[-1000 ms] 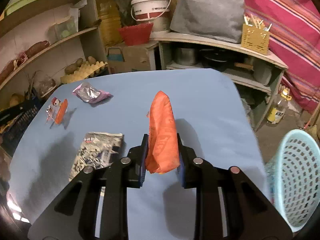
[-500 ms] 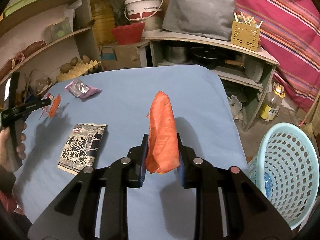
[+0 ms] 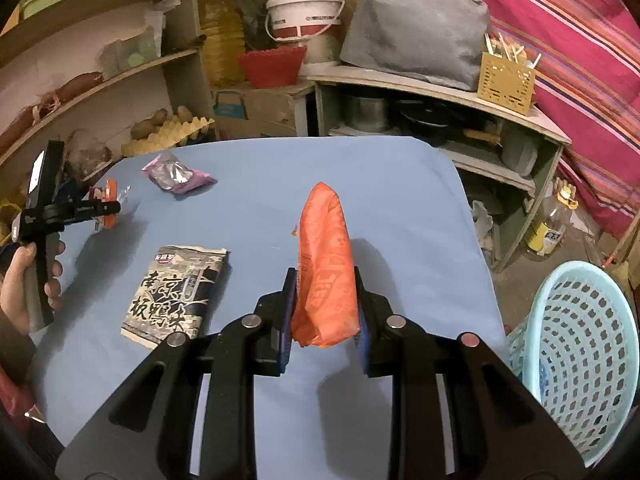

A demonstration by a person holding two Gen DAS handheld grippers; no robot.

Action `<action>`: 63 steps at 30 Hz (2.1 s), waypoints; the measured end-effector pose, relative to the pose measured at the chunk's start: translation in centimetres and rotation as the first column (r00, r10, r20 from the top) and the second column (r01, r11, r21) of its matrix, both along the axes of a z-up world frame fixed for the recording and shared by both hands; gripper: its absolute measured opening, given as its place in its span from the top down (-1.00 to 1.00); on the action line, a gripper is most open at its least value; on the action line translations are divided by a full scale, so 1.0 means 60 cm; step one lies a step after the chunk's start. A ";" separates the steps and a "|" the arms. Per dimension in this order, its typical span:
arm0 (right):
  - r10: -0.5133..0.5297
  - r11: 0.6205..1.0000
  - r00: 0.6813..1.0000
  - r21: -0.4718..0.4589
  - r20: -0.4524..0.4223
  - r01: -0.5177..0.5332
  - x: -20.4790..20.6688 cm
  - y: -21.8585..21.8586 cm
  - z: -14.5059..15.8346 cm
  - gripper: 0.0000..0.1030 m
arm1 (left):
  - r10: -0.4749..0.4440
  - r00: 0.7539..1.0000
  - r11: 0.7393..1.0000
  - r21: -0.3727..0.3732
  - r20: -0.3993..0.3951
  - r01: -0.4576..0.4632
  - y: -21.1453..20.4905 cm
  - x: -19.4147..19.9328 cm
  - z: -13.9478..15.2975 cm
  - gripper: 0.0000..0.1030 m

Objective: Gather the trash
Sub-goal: 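Lift the clear bag bundle with the left tool while the right tool holds the orange bag, then carry both bags over the blue basket and open both tools to drop them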

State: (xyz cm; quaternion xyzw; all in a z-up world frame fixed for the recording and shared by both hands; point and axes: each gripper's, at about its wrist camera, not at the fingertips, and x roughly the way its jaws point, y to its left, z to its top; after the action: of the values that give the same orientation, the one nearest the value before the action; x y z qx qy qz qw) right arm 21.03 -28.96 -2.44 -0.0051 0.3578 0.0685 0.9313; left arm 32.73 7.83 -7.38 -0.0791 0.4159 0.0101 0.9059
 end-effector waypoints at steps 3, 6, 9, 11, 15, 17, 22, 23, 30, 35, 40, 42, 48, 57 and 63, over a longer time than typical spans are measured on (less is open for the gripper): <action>0.008 1.000 1.000 0.000 0.011 -0.008 -0.007 0.000 0.004 0.51 | -0.014 0.999 1.000 0.025 0.032 0.013 -0.016 -0.026 0.024 0.21; 0.006 1.000 1.000 0.006 0.018 -0.006 -0.015 -0.007 0.006 0.51 | -0.041 0.996 0.997 0.061 0.079 0.036 -0.043 -0.061 0.059 0.21; 0.002 1.000 1.000 0.024 0.026 -0.003 -0.026 -0.018 0.010 0.51 | -0.082 0.987 0.994 0.083 0.136 0.071 -0.083 -0.099 0.098 0.21; -0.001 1.000 0.999 0.028 0.033 0.000 -0.034 -0.025 0.014 0.51 | -0.114 0.979 0.990 0.099 0.169 0.099 -0.120 -0.126 0.121 0.20; -0.024 0.999 0.998 0.044 0.057 0.022 -0.055 -0.056 0.030 0.51 | -0.167 0.965 0.982 0.119 0.201 0.145 -0.188 -0.160 0.149 0.20; -0.041 0.998 0.997 0.049 0.069 0.037 -0.065 -0.077 0.039 0.51 | -0.191 0.956 0.978 0.128 0.222 0.166 -0.227 -0.178 0.162 0.20; -0.099 0.993 0.991 0.067 0.091 0.093 -0.097 -0.138 0.054 0.51 | -0.235 0.939 0.970 0.117 0.251 0.212 -0.311 -0.201 0.179 0.20; -0.116 0.991 0.989 0.074 0.096 0.109 -0.105 -0.155 0.057 0.51 | -0.243 0.935 0.969 0.112 0.257 0.221 -0.330 -0.205 0.182 0.20; -0.203 0.977 0.973 0.092 0.111 0.193 -0.153 -0.254 0.065 0.51 | -0.324 0.909 0.946 0.115 0.264 0.304 -0.466 -0.223 0.177 0.20; -0.281 0.958 0.954 0.093 0.104 0.272 -0.180 -0.332 0.061 0.51 | -0.367 0.895 0.930 0.108 0.253 0.351 -0.541 -0.231 0.165 0.20; -0.340 0.939 0.936 0.081 0.089 0.334 -0.195 -0.390 0.047 0.51 | -0.398 0.883 0.917 0.104 0.250 0.385 -0.593 -0.230 0.157 0.20; -0.359 0.932 0.930 0.083 0.081 0.352 -0.197 -0.408 0.042 0.51 | -0.408 0.878 0.913 0.101 0.249 0.396 -0.614 -0.227 0.154 0.20; -0.378 0.925 0.924 0.059 0.055 0.375 -0.189 -0.437 0.017 0.51 | -0.444 0.858 0.896 0.099 0.259 0.434 -0.675 -0.228 0.152 0.20; -0.394 0.916 0.919 0.089 0.019 0.391 -0.174 -0.460 -0.002 0.16 | -0.504 0.825 0.863 0.120 0.256 0.491 -0.751 -0.224 0.143 0.20; -0.416 0.906 0.909 0.086 0.011 0.414 -0.181 -0.480 -0.006 -0.17 | -0.532 0.813 0.845 0.091 0.236 0.527 -0.777 -0.221 0.130 0.20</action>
State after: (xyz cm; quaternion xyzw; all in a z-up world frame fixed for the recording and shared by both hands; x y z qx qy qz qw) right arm 10.16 -57.78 -2.79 0.1081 0.3342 -0.1164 0.9290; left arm 19.46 -38.82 0.44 0.0489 0.3025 -0.2479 0.9190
